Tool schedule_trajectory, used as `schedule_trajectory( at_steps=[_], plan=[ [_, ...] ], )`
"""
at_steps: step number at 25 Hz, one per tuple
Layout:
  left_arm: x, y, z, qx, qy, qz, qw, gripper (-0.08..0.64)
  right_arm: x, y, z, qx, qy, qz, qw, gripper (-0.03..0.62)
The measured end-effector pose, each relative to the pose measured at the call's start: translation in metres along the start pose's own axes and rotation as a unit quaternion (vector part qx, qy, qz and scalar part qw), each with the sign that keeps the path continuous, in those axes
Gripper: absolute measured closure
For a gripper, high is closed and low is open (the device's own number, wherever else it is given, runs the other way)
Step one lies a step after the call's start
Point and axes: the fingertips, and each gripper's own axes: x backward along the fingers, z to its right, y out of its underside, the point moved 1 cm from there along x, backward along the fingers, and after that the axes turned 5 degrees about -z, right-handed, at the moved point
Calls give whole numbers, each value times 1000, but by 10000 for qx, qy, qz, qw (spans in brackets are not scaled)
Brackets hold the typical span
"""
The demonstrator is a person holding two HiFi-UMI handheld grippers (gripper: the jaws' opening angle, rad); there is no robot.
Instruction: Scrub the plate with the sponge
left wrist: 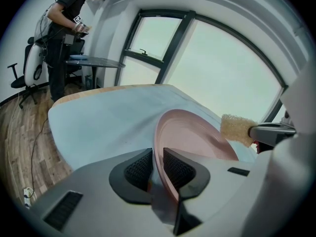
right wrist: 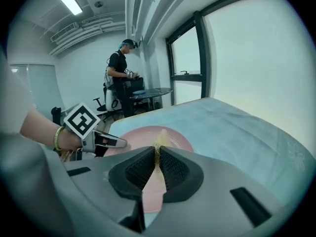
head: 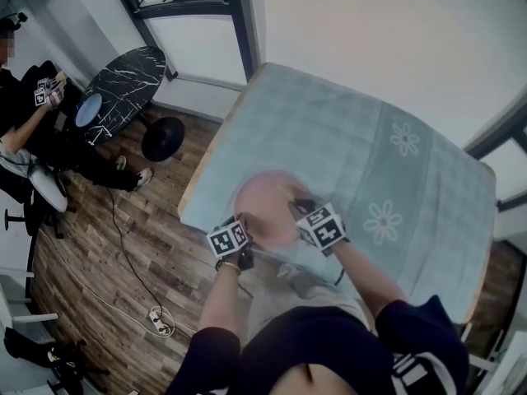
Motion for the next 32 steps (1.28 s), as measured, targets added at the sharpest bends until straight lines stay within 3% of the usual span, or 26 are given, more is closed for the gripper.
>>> schedule_trajectory(
  at_steps=[3,9,15,22,28,32],
  plan=[
    [2,0,2,28,10,3,10000,483,-3,-2,19,-24,258,-27,9997,555],
    [2,1,5,46,77,1,10000,483,-26,7,40,368,507,-435,9971,555],
    [3,-1,3,154,236,39,9996,486,-53,28,29,789,252,-892,9926,555],
    [2,-2,1,200,276,91,9994,489,-68,43,18,875,177,-1246,9882,555],
    [2,-1,-1,235,232,34,9994,489,-60,59,9,283,-83,-1533,9877,555],
    [2,-3,-2,245,242,53,9994,489,-57,68,-12,385,-318,-1648,9851,555]
  ],
)
